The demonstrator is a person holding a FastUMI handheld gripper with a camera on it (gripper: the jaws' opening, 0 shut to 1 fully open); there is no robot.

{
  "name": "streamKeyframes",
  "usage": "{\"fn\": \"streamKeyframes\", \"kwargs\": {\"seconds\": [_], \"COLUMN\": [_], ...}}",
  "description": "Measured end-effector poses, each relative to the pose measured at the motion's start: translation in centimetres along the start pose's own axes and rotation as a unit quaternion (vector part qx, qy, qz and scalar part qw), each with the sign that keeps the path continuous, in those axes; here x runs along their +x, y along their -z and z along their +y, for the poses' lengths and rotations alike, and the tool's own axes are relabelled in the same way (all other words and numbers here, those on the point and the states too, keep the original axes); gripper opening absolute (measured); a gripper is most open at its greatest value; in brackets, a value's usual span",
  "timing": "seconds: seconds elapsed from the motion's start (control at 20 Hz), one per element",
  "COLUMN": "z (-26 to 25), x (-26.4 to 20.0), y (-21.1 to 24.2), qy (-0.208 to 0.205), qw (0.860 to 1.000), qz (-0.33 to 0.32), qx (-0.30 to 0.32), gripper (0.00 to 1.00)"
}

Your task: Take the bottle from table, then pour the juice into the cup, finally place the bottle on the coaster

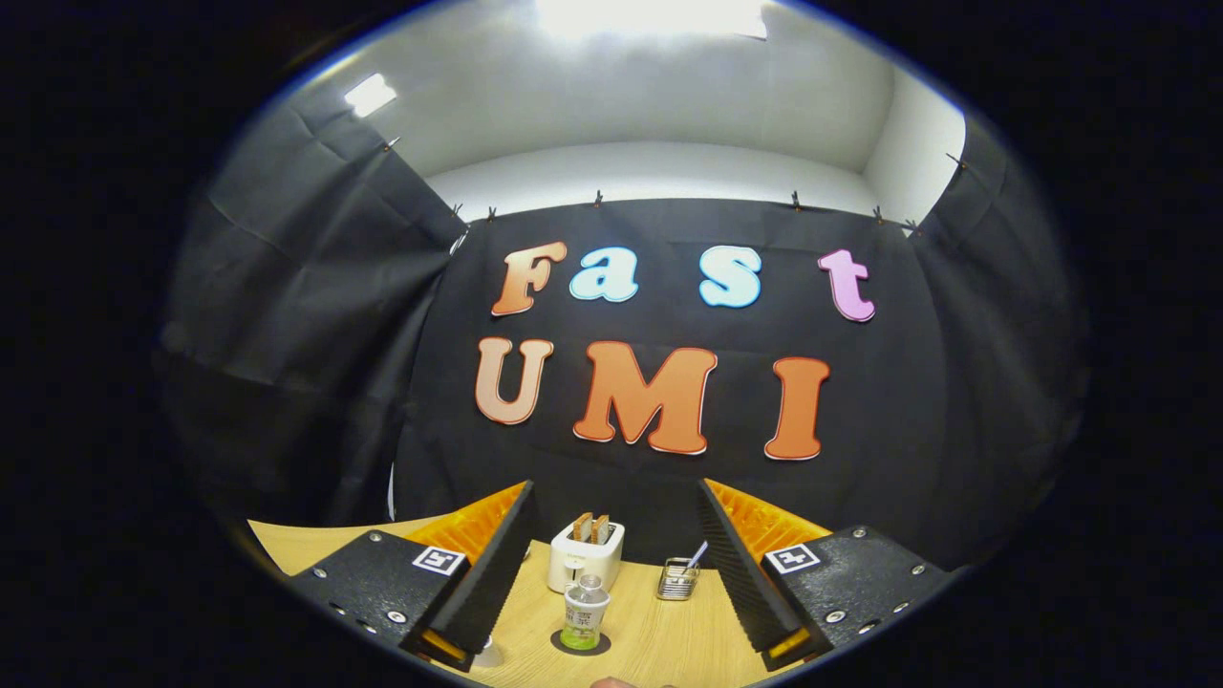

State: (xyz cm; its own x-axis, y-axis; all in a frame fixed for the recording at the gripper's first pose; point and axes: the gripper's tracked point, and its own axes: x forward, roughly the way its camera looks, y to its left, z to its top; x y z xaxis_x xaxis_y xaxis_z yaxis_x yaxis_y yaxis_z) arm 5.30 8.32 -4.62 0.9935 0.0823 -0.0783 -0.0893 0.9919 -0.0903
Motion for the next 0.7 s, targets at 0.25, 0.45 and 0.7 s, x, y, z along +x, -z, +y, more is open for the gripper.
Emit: {"fn": "streamKeyframes", "kwargs": {"seconds": [0.25, 0.45, 0.7], "z": [-1.6, -3.0, -3.7], "x": [-2.1, -4.2, -4.6], "y": [-2.4, -3.5, -3.6], "qy": [0.011, 0.036, 0.039], "qw": [1.000, 0.999, 0.999], "qz": [0.007, -0.008, -0.023], "qx": [0.008, -0.009, 0.005], "gripper": [0.99, 0.99, 0.99]}}
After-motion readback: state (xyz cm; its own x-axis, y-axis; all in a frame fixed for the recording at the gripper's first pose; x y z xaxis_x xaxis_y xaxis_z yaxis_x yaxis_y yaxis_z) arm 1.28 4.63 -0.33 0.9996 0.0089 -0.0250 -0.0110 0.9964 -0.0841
